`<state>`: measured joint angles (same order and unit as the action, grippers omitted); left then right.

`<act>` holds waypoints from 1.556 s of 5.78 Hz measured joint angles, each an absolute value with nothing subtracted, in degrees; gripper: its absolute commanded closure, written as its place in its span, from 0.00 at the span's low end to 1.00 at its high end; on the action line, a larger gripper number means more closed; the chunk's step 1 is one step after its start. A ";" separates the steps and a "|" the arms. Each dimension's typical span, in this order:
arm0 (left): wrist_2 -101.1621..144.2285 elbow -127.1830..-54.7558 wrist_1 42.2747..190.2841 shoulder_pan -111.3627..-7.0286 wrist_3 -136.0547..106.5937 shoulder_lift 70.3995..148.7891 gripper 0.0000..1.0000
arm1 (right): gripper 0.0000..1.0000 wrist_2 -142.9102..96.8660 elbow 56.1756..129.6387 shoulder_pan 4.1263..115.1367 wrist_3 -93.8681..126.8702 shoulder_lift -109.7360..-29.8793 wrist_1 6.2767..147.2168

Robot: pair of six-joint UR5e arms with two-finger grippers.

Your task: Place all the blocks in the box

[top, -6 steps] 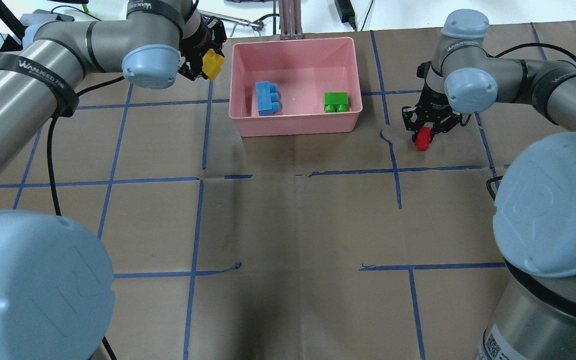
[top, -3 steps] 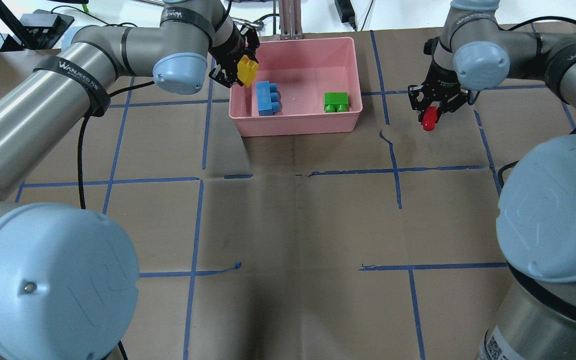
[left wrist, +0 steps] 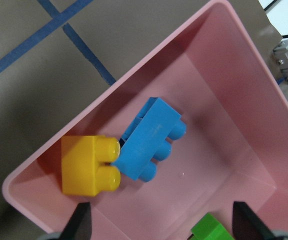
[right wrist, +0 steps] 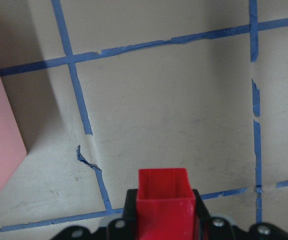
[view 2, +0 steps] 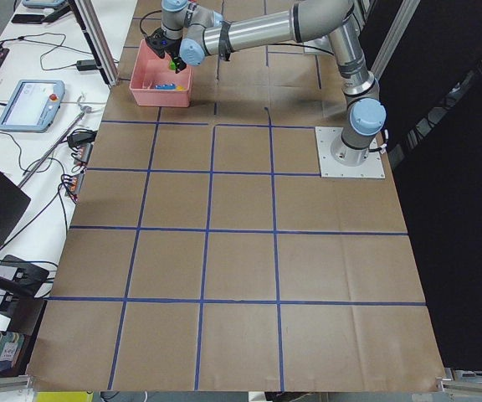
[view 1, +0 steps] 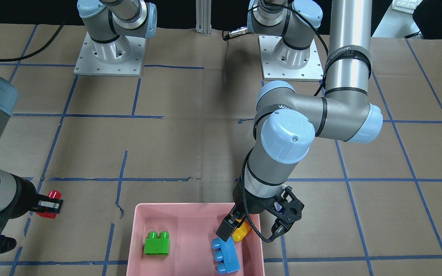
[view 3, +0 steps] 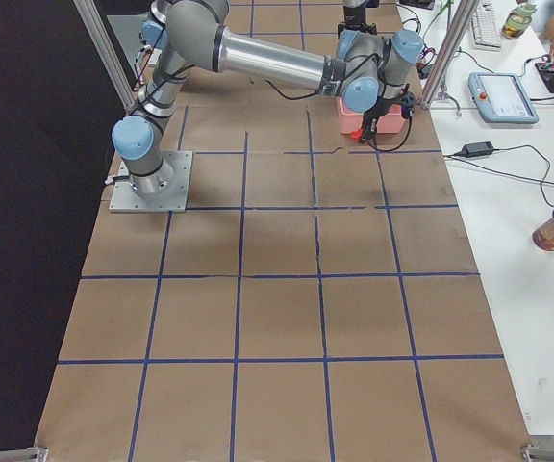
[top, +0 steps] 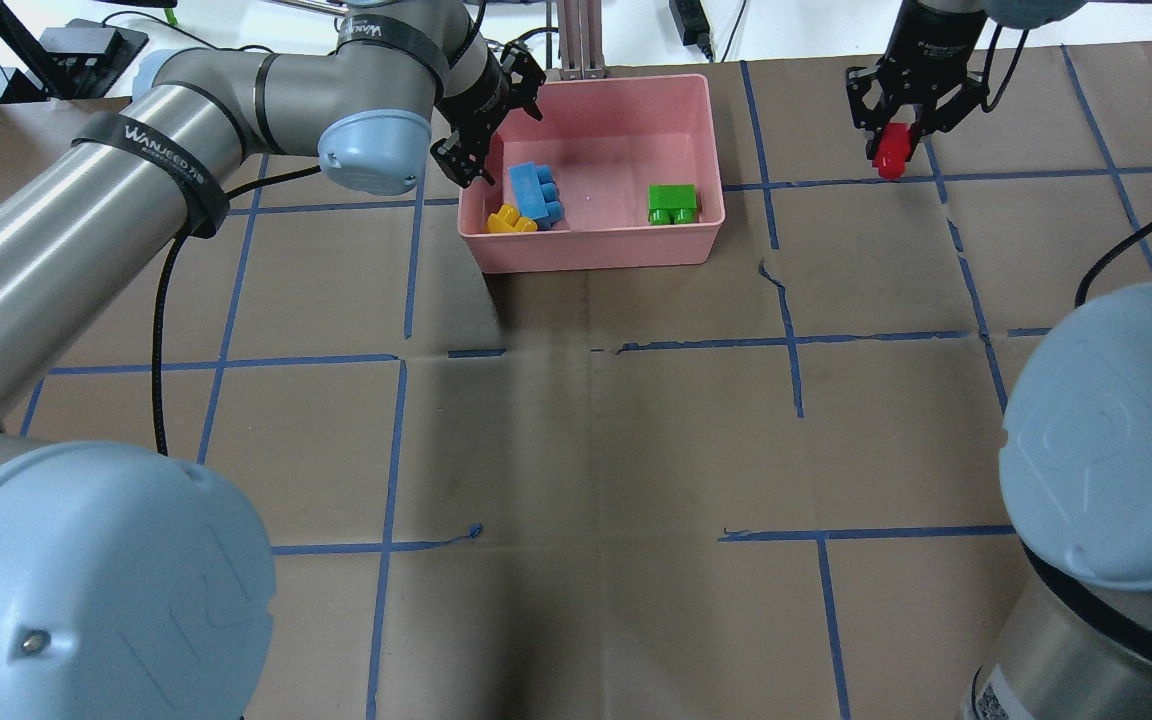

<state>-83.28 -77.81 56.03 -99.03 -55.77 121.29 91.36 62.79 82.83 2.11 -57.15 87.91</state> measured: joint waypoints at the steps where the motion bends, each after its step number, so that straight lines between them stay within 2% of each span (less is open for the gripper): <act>1: -85.27 -78.94 61.15 -98.33 -49.21 118.44 0.00 | 0.60 91.32 60.12 83.18 2.16 -57.18 85.14; 4: -86.35 -83.64 81.51 -94.12 -31.29 103.32 0.00 | 0.60 90.55 54.91 89.45 4.56 -55.64 84.83; 5: -86.33 -85.22 83.07 -93.58 -22.99 98.36 0.00 | 0.60 89.63 52.28 93.20 7.68 -53.60 85.57; 6: -86.26 -86.21 83.44 -93.43 -13.87 94.99 0.00 | 0.55 88.79 50.55 96.32 10.25 -51.07 87.77; 7: -86.28 -86.63 83.49 -93.23 -9.77 93.50 0.00 | 0.44 88.52 49.97 98.06 11.19 -48.01 90.92; 8: -88.12 -86.17 84.61 -93.06 -8.60 93.49 0.00 | 0.01 88.41 49.93 98.69 11.33 -45.42 93.14; 9: -91.19 -85.25 86.83 -93.07 -8.34 93.76 0.00 | 0.01 88.36 50.33 98.86 11.23 -44.22 94.10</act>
<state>-91.19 -85.25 86.83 -93.07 -8.34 93.76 88.36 50.33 98.86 11.23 -44.22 94.10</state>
